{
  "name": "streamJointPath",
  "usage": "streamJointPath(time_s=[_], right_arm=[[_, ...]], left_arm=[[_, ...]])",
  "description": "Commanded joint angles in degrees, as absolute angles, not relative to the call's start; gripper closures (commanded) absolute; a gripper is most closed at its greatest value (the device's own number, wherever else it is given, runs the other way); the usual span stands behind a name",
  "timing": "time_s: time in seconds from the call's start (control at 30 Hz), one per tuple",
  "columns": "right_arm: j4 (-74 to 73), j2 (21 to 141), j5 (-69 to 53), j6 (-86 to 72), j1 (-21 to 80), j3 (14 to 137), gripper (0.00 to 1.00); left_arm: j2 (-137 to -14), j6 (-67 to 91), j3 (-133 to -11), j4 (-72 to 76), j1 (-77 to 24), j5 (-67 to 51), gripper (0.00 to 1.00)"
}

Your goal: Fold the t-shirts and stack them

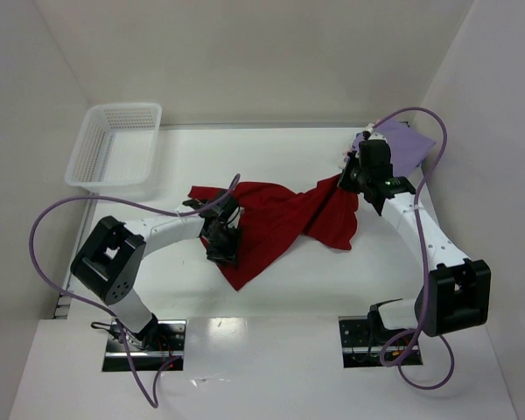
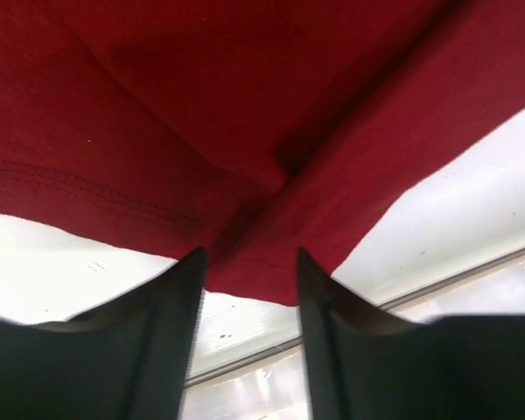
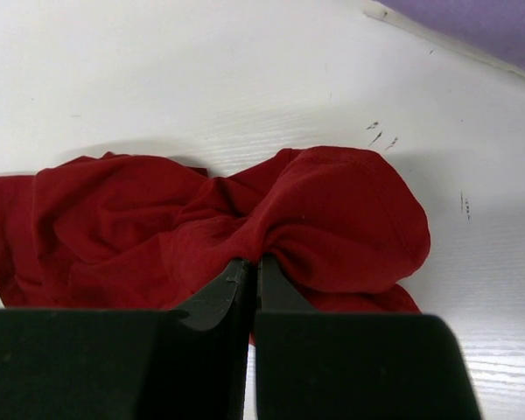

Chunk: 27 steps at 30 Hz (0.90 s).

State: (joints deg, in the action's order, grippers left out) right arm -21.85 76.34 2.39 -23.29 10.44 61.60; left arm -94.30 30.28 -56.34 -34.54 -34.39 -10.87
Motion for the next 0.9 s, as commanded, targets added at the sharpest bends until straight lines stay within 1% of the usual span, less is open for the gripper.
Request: streamJointPath(time_s=[0.0,0.03,0.07,0.17,0.2,0.27,0.3,0.37,0.5,0.67,0.77,0.8,0.83,0.87], right_arm=[[-18.72,76.20,2.72,-22.76,10.02,62.84,1.00],[-18.72,76.20,2.72,-22.76,10.02,62.84,1.00],[-18.72,76.20,2.72,-22.76,10.02,62.84,1.00],[-18.72,76.20,3.25,-22.76,10.02,62.84,1.00],[-18.72,76.20,3.25,-22.76,10.02,62.84,1.00],[-18.72,75.67,3.25,-22.76,10.02,62.84,1.00],[-18.72,75.67,3.25,-22.76,10.02,62.84,1.00],[-18.72,75.67,3.25,-22.76,10.02,62.84,1.00],[-18.72,75.67,3.78,-22.76,10.02,62.84,1.00],[-18.72,75.15,3.78,-22.76,10.02,62.31,1.00],[-18.72,75.15,3.78,-22.76,10.02,62.31,1.00],[-18.72,75.15,3.78,-22.76,10.02,62.31,1.00],[-18.72,74.62,3.78,-22.76,10.02,61.79,1.00],[-18.72,74.62,3.78,-22.76,10.02,61.79,1.00]], left_arm=[[-94.48,30.94,-55.28,-33.31,-34.63,-11.07,0.54],[-94.48,30.94,-55.28,-33.31,-34.63,-11.07,0.58],[-94.48,30.94,-55.28,-33.31,-34.63,-11.86,0.65],[-93.96,30.41,-54.06,-33.31,-34.63,-12.57,0.73],[-93.43,30.41,-54.05,-33.31,-34.63,-12.57,0.81],[-92.73,30.41,-54.05,-33.31,-34.63,-13.09,0.89],[-92.72,30.41,-54.05,-33.31,-34.63,-13.62,0.96],[-91.24,30.41,-54.57,-33.31,-35.15,-13.62,0.99],[-88.95,29.71,-57.82,-34.80,-36.38,-15.64,1.00],[-87.45,28.13,-60.47,-35.42,-39.54,-21.51,1.00],[-90.25,26.11,-61.08,-35.42,-44.11,-24.68,1.00],[-91.05,26.10,-61.61,-35.42,-46.91,-24.70,0.98],[-92.62,26.10,-61.61,-35.94,-47.98,-23.83,0.78],[-93.25,26.10,-62.13,-35.95,-48.77,-23.12,0.66]])
